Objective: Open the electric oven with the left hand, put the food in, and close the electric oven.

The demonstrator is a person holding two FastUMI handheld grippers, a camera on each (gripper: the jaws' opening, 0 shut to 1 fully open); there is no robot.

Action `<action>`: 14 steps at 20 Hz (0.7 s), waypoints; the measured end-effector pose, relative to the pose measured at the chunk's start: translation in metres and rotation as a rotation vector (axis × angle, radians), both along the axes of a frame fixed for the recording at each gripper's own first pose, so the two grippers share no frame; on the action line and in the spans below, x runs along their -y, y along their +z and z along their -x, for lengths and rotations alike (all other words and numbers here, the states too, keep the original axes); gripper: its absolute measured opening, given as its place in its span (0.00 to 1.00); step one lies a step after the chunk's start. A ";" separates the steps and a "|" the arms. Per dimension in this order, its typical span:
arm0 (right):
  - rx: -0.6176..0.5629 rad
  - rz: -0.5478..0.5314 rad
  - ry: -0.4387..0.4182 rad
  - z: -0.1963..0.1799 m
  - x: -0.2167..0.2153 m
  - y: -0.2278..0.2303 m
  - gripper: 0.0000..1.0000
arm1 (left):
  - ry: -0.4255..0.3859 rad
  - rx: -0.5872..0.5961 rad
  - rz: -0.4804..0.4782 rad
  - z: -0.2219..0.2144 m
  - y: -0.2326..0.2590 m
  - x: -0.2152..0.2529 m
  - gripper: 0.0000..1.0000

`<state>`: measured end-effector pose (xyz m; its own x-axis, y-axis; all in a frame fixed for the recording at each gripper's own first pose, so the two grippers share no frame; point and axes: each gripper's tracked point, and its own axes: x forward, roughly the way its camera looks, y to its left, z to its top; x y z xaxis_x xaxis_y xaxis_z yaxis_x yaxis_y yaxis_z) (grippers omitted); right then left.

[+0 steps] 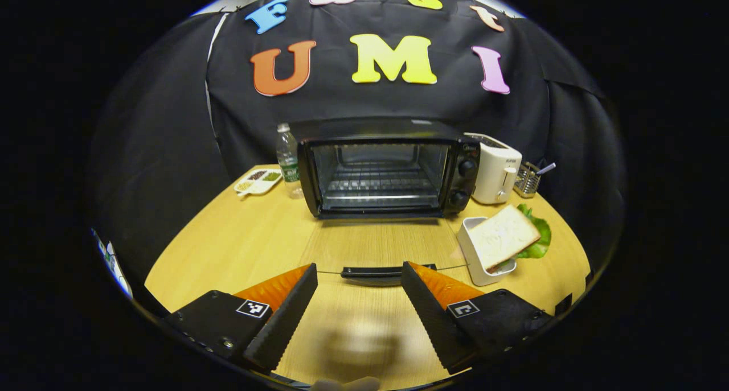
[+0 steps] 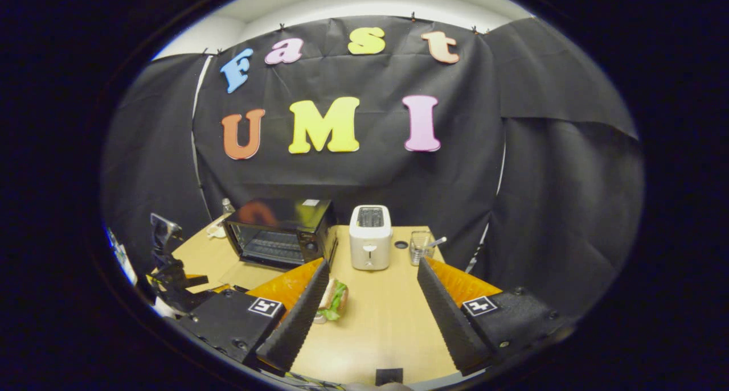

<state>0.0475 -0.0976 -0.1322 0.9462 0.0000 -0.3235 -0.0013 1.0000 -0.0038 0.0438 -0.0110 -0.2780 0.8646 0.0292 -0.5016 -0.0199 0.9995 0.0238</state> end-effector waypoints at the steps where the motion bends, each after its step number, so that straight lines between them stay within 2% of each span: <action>1: -0.029 -0.013 0.011 -0.005 -0.002 -0.019 0.91 | 0.000 0.027 0.002 0.004 0.019 -0.003 0.97; 2: -0.049 -0.023 0.028 -0.010 -0.005 -0.034 1.00 | -0.001 0.061 0.000 0.008 0.037 -0.004 0.89; 3: -0.072 -0.030 0.044 -0.014 -0.009 -0.050 1.00 | 0.004 0.094 -0.012 0.011 0.057 -0.008 0.97; 4: -0.093 -0.036 0.062 -0.020 -0.013 -0.066 1.00 | 0.006 0.128 -0.024 0.014 0.077 -0.012 0.97; 5: -0.112 -0.040 0.079 -0.023 -0.015 -0.081 0.91 | 0.005 0.153 -0.022 0.018 0.095 -0.012 0.96; 6: -0.143 -0.054 0.096 -0.026 -0.018 -0.101 1.00 | 0.008 0.173 -0.016 0.021 0.111 -0.012 0.97; 9: -0.215 -0.118 0.146 -0.036 -0.034 -0.140 1.00 | 0.024 0.240 0.022 0.029 0.153 -0.009 0.97; 12: -0.251 -0.124 0.182 -0.051 -0.043 -0.168 1.00 | 0.029 0.302 0.013 0.036 0.193 -0.007 0.97; 14: -0.283 -0.172 0.199 -0.068 -0.050 -0.189 1.00 | 0.034 0.333 0.015 0.042 0.213 -0.004 0.97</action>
<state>0.1158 -0.0475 -0.3216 0.7952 0.2520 -0.5514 -0.1725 0.9660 0.1927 0.0013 -0.0071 -0.0651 0.9798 0.0559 -0.1921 -0.0578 0.9983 -0.0043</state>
